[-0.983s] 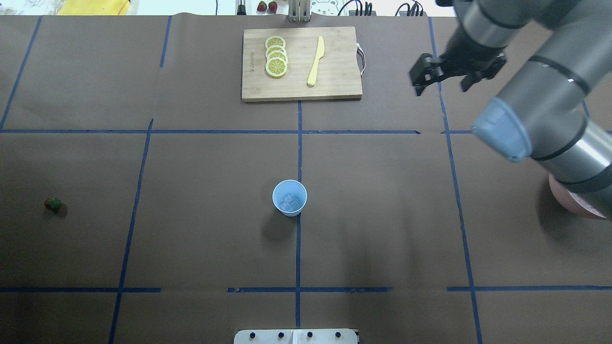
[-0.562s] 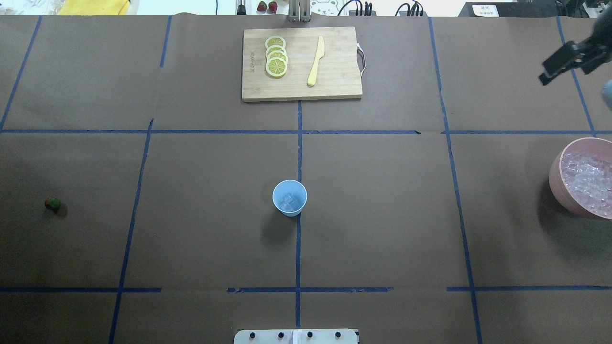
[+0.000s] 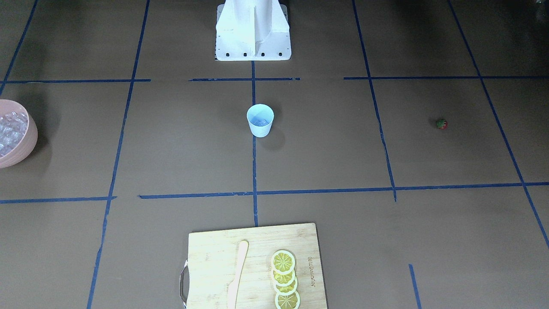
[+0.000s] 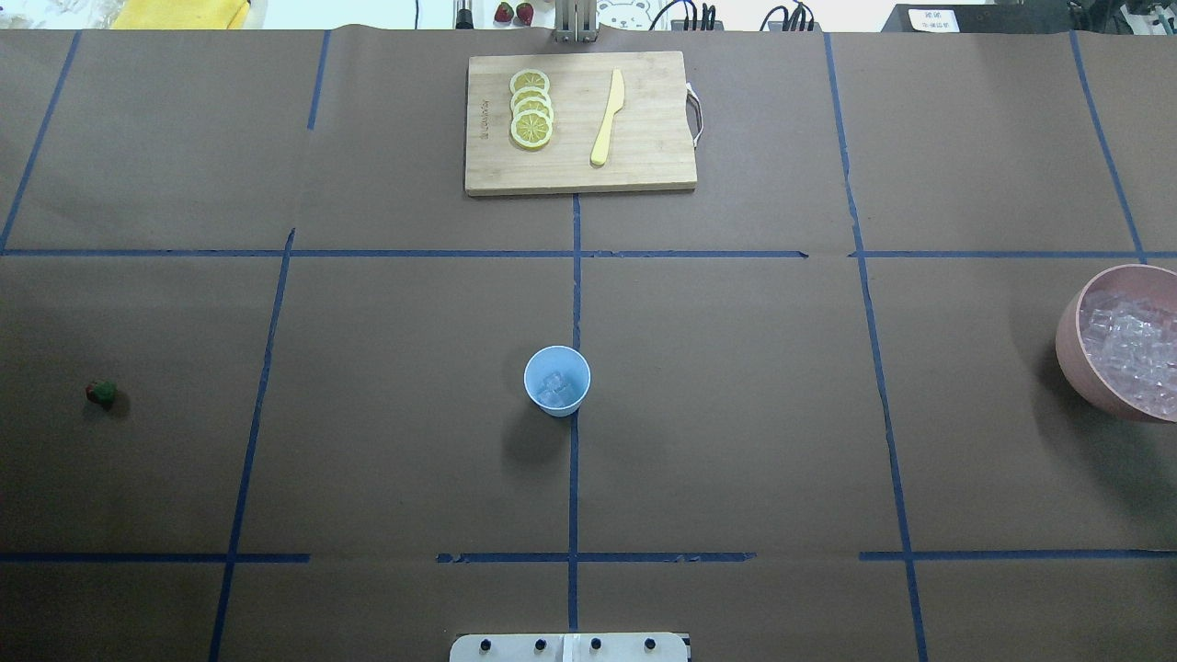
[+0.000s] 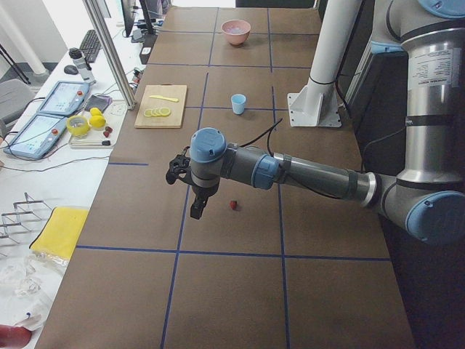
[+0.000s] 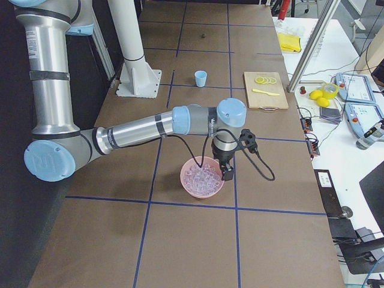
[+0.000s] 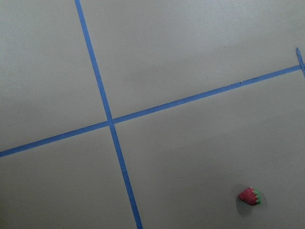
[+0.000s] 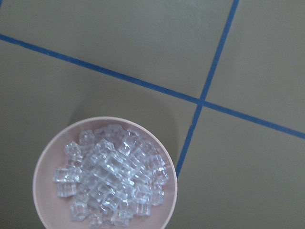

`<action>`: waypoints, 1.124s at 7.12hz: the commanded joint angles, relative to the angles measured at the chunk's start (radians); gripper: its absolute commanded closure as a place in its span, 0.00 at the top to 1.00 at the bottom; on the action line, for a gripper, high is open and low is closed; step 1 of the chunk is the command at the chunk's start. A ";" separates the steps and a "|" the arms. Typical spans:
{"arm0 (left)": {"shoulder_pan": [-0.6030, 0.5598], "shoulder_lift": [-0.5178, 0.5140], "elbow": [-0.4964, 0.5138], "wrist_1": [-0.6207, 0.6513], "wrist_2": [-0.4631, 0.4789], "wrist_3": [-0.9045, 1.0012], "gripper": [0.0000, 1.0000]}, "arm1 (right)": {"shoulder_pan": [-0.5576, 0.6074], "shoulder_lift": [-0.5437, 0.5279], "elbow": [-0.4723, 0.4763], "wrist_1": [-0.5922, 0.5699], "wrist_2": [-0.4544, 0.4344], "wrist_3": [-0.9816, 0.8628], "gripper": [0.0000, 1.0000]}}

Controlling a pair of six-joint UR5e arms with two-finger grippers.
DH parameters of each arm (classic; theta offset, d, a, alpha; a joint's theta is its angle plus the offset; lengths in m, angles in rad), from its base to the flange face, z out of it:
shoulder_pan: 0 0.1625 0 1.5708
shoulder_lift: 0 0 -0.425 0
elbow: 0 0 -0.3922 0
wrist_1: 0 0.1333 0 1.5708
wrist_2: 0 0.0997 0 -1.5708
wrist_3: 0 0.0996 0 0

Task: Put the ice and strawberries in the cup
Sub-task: 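Lower the left gripper onto the red strawberry and grasp it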

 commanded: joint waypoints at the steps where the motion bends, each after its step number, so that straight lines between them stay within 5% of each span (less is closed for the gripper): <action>1: 0.123 0.006 -0.035 -0.064 0.011 -0.238 1.00 | 0.010 -0.047 -0.042 0.072 0.000 0.041 0.98; 4: 0.275 0.018 -0.021 -0.150 0.154 -0.404 1.00 | 0.012 -0.066 -0.062 0.153 -0.001 0.091 0.99; 8: 0.499 0.053 0.150 -0.582 0.279 -0.732 1.00 | 0.012 -0.073 -0.061 0.153 0.000 0.089 0.99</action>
